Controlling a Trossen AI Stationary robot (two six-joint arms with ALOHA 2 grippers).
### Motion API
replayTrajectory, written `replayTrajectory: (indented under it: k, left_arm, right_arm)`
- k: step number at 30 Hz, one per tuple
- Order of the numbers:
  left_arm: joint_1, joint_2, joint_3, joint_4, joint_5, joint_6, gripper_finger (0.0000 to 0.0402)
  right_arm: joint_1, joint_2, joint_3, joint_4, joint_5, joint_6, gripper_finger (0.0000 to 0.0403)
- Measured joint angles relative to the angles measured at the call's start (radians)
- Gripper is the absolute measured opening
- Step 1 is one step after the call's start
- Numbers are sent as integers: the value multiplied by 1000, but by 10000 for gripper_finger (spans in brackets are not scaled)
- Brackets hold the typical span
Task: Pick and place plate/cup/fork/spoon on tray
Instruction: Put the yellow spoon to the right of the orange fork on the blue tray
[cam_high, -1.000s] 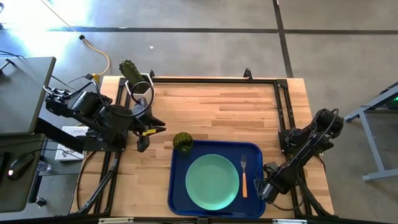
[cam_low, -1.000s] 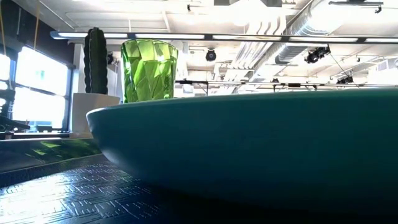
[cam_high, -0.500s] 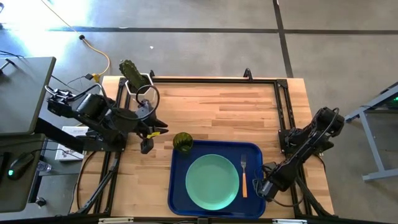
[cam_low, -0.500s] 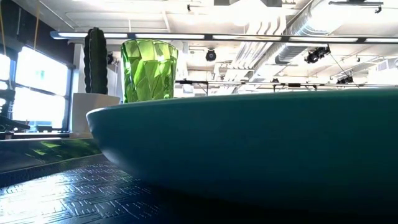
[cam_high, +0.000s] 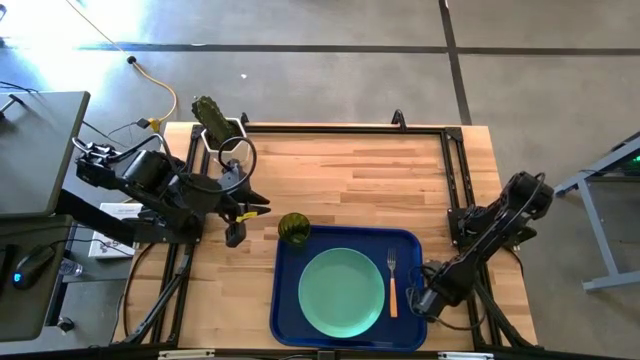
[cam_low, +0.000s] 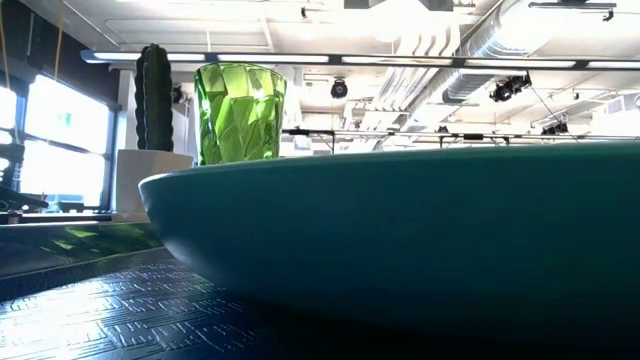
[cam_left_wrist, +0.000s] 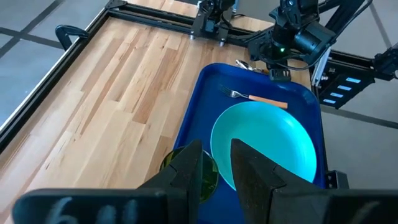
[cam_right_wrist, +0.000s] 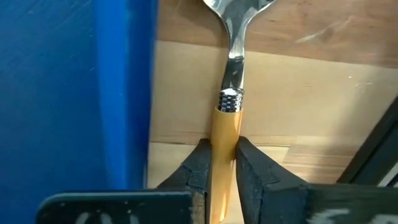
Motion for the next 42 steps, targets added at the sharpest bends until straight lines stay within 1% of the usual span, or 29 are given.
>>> replayTrajectory:
  k: [6, 17, 27, 30, 37, 42]
  left_arm:
    - [0, 0, 0, -1, 0, 1, 74]
    - [0, 0, 0, -6, 18, 2, 74]
    - [0, 0, 0, -6, 41, 2, 74]
    - [0, 0, 0, -6, 44, 2, 74]
    - [0, 0, 0, -6, 44, 2, 74]
    - [0, 0, 0, -6, 44, 2, 74]
  right_arm:
    - [2, -36, -4, -24, -6, 4, 27]
    - [-6, -116, 0, -23, 45, 0, 26]
    - [-59, -198, 0, -22, 98, -11, 26]
    - [-85, -201, 1, -3, 102, -13, 26]
    - [-144, -200, 2, 75, 181, -31, 26]
    - [-170, -199, 2, 78, 194, -31, 26]
